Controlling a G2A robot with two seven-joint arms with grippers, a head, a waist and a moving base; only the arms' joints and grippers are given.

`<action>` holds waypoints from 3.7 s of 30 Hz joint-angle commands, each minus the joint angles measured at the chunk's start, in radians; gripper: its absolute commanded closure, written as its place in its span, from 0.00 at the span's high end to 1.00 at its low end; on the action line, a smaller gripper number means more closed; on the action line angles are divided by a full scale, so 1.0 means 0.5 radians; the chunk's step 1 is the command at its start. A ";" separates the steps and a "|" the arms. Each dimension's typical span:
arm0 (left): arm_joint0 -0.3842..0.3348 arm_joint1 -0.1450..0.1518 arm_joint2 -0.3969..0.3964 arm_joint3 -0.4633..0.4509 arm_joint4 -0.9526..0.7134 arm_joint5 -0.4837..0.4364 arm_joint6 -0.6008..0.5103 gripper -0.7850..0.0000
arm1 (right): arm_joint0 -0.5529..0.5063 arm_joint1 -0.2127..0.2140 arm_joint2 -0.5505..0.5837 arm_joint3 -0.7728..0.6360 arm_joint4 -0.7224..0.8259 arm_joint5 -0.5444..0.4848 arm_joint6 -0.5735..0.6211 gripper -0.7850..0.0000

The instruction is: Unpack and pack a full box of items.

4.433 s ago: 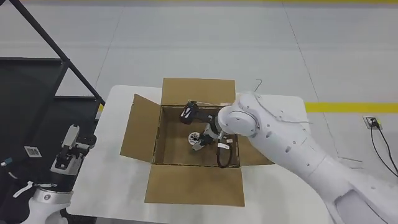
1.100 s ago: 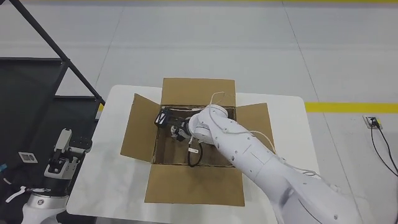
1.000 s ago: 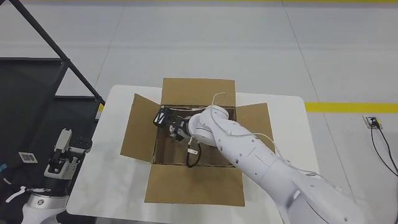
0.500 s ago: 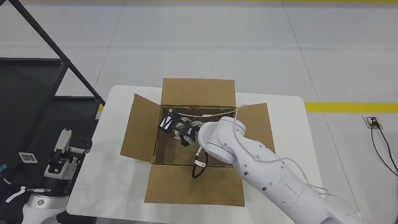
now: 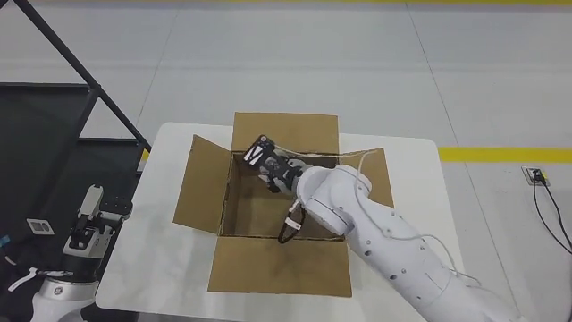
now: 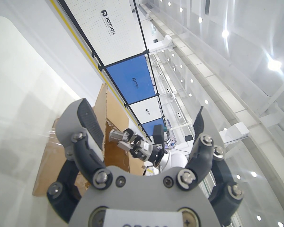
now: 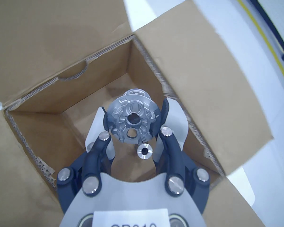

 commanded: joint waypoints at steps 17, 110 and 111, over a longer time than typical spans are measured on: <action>0.000 0.000 0.000 0.000 0.000 0.000 0.000 1.00 | -0.902 0.264 1.577 -0.422 -0.195 0.190 0.493 0.00; 0.000 0.000 0.000 0.000 0.000 0.000 0.000 1.00 | 0.540 -0.414 -0.446 1.898 0.623 -0.481 -0.097 0.00; 0.000 0.000 0.000 0.000 0.000 0.000 0.000 1.00 | 0.540 -0.410 -0.436 1.886 0.626 -0.499 -0.102 0.00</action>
